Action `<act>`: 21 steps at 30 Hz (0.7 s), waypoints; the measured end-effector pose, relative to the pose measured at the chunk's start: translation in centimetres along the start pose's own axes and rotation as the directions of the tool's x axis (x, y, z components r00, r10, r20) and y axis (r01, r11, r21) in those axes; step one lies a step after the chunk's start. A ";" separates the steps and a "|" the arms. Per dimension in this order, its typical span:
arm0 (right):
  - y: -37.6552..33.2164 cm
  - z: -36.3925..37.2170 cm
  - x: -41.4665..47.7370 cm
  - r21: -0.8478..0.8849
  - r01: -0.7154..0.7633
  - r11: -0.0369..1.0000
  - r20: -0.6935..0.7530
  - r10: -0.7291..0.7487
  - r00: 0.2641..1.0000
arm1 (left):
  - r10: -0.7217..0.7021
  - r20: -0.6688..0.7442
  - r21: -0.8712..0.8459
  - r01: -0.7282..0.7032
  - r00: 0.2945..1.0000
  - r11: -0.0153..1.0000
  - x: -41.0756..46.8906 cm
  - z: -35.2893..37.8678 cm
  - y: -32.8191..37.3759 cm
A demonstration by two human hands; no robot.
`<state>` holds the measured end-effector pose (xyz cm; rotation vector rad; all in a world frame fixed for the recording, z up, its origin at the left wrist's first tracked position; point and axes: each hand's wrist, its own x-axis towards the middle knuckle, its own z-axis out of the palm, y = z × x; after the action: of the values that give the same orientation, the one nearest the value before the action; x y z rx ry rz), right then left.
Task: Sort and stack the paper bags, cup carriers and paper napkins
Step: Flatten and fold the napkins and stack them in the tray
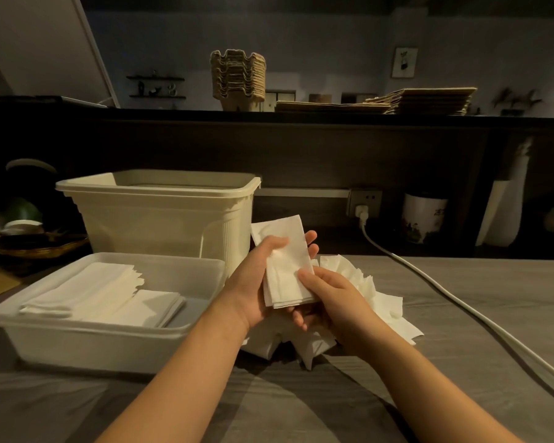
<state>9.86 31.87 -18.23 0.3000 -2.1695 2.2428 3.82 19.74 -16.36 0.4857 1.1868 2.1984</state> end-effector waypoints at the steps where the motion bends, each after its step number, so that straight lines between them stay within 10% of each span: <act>1: 0.0 0.0 0.0 0.006 0.003 1.000 -0.011 -0.003 1.000 | -0.007 0.007 0.043 0.007 1.000 0.999 0.0 -0.1 0.0; 21: -0.1 0.1 0.0 -0.091 0.009 0.996 -0.002 -0.009 1.000 | 0.043 -0.049 -0.041 -0.045 0.998 0.998 0.1 -0.2 0.4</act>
<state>9.91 31.80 -18.10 0.3052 -2.2561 2.1307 3.50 19.57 -16.11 0.4482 1.1627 2.2798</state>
